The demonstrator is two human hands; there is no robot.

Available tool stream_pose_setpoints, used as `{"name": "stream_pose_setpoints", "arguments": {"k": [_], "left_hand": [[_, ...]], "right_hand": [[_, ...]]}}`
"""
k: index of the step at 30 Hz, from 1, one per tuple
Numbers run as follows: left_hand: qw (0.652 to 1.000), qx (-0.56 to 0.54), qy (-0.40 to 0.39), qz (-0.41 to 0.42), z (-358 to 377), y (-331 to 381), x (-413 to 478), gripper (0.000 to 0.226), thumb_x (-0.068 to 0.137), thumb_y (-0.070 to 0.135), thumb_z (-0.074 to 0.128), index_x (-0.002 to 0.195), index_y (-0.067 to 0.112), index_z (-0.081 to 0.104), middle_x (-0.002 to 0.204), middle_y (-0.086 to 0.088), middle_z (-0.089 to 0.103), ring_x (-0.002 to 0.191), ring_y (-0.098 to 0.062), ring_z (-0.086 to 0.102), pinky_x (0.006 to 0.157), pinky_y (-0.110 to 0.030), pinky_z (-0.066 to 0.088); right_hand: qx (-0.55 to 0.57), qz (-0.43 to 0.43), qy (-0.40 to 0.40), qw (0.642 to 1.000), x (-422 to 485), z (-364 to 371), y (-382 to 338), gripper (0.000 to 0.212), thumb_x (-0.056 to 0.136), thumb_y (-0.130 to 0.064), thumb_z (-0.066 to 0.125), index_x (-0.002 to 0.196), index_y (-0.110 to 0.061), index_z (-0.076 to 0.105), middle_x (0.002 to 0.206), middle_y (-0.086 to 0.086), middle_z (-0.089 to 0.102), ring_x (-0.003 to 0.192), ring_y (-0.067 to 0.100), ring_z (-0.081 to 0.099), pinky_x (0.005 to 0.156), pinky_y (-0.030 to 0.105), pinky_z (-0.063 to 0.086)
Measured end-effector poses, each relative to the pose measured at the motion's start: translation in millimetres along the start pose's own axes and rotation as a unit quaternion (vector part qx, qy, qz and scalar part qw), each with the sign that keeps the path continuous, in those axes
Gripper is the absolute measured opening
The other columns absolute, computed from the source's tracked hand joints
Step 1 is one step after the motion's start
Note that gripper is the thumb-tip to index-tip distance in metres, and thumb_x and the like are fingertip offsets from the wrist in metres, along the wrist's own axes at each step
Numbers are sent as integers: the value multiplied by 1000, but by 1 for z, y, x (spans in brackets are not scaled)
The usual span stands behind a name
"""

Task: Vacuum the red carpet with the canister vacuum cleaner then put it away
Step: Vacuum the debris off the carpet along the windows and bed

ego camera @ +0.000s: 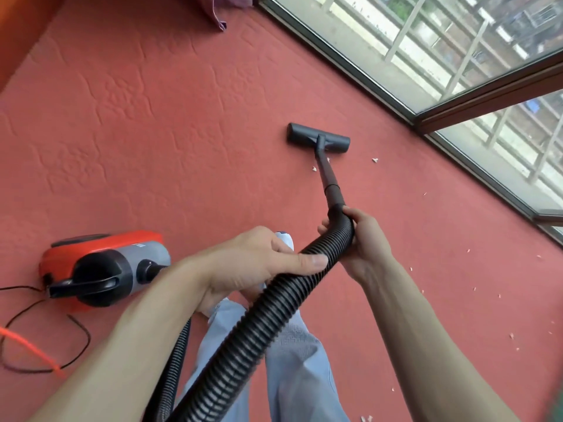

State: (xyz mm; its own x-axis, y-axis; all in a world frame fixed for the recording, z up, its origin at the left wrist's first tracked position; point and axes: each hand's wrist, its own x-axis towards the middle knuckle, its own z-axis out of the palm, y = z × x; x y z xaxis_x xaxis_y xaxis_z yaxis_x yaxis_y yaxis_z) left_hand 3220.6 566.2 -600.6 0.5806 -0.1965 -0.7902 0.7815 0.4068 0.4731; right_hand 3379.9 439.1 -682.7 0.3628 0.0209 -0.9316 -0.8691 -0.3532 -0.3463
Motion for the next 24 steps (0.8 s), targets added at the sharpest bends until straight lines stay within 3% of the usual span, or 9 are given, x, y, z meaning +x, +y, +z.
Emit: {"name": "stream_pose_setpoints", "arguments": {"k": [3, 8, 11, 15, 20, 24], "left_hand": [[997, -19, 70, 17, 4, -7, 10, 44, 86, 54, 69, 70, 14, 61, 59, -1, 55, 54, -19, 56, 65, -32, 46], [990, -60, 127, 21, 12, -20, 18, 45, 88, 53, 68, 74, 11, 65, 62, 1, 59, 53, -15, 59, 65, -33, 50], [992, -61, 113, 20, 12, -25, 16, 51, 86, 53, 70, 96, 3, 73, 72, -2, 64, 61, -17, 63, 70, -39, 56], [998, -29, 29, 41, 0, -14, -1, 36, 85, 49, 72, 83, 13, 75, 66, 0, 59, 57, -13, 56, 61, -29, 44], [998, 52, -41, 18, -27, -13, -30, 62, 75, 54, 75, 102, -2, 73, 75, -12, 59, 65, -24, 56, 51, -23, 44], [997, 72, -24, 5, -33, -20, -45, 65, 68, 58, 76, 104, 4, 75, 74, -8, 57, 60, -19, 53, 47, -20, 42]], "right_hand": [[-23, -8, -13, 1000, 23, 15, -7, 48, 84, -20, 63, 127, 1, 56, 86, 15, 67, 74, 26, 65, 62, 31, 56], [-63, 7, -45, 997, 45, 22, -18, 42, 82, -21, 60, 120, -3, 58, 89, 14, 63, 76, 24, 62, 66, 31, 54], [-76, -11, -12, 997, 43, 14, -13, 43, 81, -23, 60, 118, -2, 59, 91, 14, 64, 73, 23, 61, 65, 31, 52], [-2, -13, 28, 1000, 17, -5, 7, 45, 81, -22, 57, 120, -1, 58, 84, 12, 62, 63, 18, 60, 58, 29, 49], [16, 78, 3, 997, -37, -21, 43, 21, 83, -22, 56, 98, -7, 61, 82, 9, 61, 75, 22, 58, 76, 35, 48], [26, 88, -7, 996, -50, -13, 56, 18, 86, -22, 53, 93, -6, 60, 75, 9, 59, 70, 21, 56, 71, 34, 45]]}}
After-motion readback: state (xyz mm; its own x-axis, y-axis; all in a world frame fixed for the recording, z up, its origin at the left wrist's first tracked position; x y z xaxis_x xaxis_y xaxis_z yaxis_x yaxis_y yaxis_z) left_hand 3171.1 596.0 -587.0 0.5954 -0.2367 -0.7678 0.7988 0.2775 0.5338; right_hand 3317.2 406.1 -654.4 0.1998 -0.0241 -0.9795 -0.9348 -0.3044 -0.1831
